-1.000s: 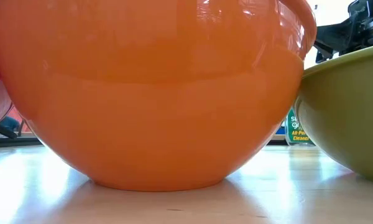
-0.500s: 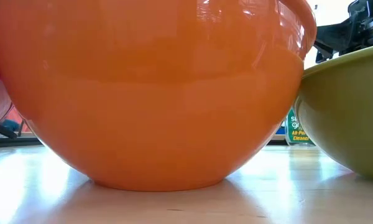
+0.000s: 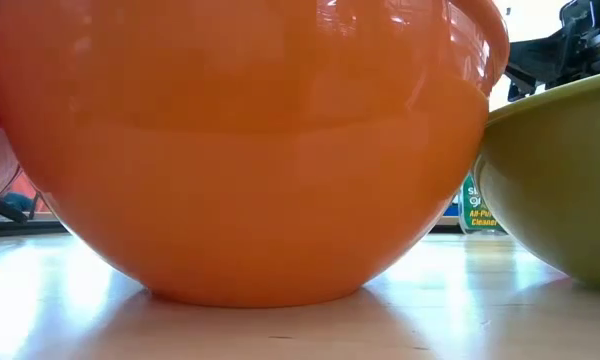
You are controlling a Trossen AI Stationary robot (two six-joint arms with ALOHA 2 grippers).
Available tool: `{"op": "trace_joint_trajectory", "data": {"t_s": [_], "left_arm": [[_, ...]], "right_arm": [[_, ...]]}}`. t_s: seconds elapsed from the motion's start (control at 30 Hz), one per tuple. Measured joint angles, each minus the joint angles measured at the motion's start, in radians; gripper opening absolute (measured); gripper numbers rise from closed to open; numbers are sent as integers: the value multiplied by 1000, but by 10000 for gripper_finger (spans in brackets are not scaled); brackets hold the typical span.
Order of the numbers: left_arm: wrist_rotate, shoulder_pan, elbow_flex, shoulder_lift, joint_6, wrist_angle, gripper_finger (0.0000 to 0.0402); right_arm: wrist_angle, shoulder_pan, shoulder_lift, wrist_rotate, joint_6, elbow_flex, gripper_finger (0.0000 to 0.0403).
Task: Nest bowls inside each other
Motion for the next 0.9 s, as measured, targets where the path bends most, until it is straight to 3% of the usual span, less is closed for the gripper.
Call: {"op": "trace_joint_trajectory", "data": {"t_s": [0.17, 0.33, 0.47, 0.57, 0.63, 0.73, 0.9], "left_arm": [[0, -1, 0, 0, -7, 33, 25], [0, -1, 0, 0, -163, 254, 25], [0, -1, 0, -1, -234, 504, 25], [0, -1, 0, -1, -299, 677, 25], [-11, -1, 0, -1, -322, 770, 25], [-82, -1, 7, -1, -361, 824, 25], [-360, -1, 82, 42, -507, 717, 25]], "right_arm": [[0, 0, 0, 0, 0, 0, 52], [21, -2, 0, 37, -45, 0, 52], [178, -16, 3, 229, -44, 0, 52], [276, -38, 5, 467, 87, 5, 52], [277, -53, 5, 559, 208, 30, 52], [273, -72, 21, 513, 317, 82, 52], [246, -92, 136, 243, 366, 195, 52]]}}
